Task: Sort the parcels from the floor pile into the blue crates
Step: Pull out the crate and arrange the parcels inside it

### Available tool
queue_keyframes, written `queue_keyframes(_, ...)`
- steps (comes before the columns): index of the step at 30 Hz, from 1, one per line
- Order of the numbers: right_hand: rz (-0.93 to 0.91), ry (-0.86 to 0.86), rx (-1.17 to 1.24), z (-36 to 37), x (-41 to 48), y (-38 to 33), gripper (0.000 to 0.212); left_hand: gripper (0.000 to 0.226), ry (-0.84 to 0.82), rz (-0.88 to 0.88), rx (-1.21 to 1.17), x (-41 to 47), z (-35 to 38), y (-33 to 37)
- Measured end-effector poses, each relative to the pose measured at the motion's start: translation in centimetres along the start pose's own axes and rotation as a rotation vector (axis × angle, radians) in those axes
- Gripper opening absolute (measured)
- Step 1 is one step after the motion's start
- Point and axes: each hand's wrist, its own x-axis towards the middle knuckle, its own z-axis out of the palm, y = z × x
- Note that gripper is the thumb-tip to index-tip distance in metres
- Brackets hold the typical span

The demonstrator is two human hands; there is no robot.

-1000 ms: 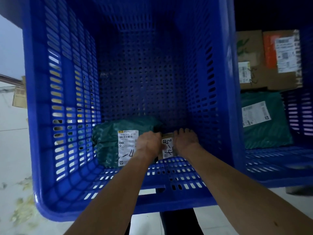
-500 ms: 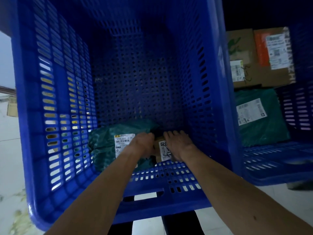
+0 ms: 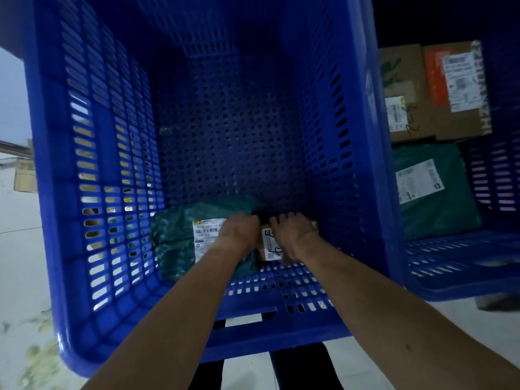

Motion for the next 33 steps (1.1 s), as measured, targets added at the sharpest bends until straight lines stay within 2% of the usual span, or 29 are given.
queue_keyframes(3, -0.024, -0.041, 0.069, -0.1, 0.2, 0.4, 0.098, 0.023, 0.010, -0.003, 0.051, -0.2, -0.3, 0.6)
queue_keyframes(6, -0.039, -0.039, 0.097, -0.3, 0.7, 1.0, 0.082, 0.022, 0.040, -0.031, 0.130, -0.1, -0.3, 1.2)
queue_keyframes(10, -0.003, -0.072, 0.136, 0.5, 1.9, 1.1, 0.088, 0.023, 0.063, -0.059, 0.194, 0.3, 0.2, 1.8)
queue_keyframes(16, 0.033, -0.077, 0.117, 0.7, 2.3, 1.4, 0.082, 0.022, 0.111, -0.068, 0.272, 0.5, 0.6, 2.2)
queue_keyframes(19, 0.091, -0.084, 0.191, 0.9, 1.7, 0.8, 0.081, 0.024, 0.084, -0.060, 0.217, -0.6, 0.4, 1.9)
queue_keyframes(21, 0.120, -0.044, 0.273, 1.0, 0.5, 0.4, 0.073, 0.028, 0.052, -0.030, 0.130, -1.8, -0.1, 1.3)
queue_keyframes(24, 0.153, 0.053, 0.359, 1.1, -2.1, 0.1, 0.060, 0.043, -0.055, 0.023, -0.007, -4.1, -1.5, 0.3)
queue_keyframes(28, 0.135, 0.058, 0.498, -0.6, -7.2, 0.1, 0.056, 0.055, -0.110, 0.019, -0.057, -8.5, -4.5, 0.1)
queue_keyframes(33, 0.107, 0.082, 0.619, -4.5, -14.9, -0.6, 0.068, 0.058, -0.107, -0.024, -0.125, -15.5, -8.1, 1.6)
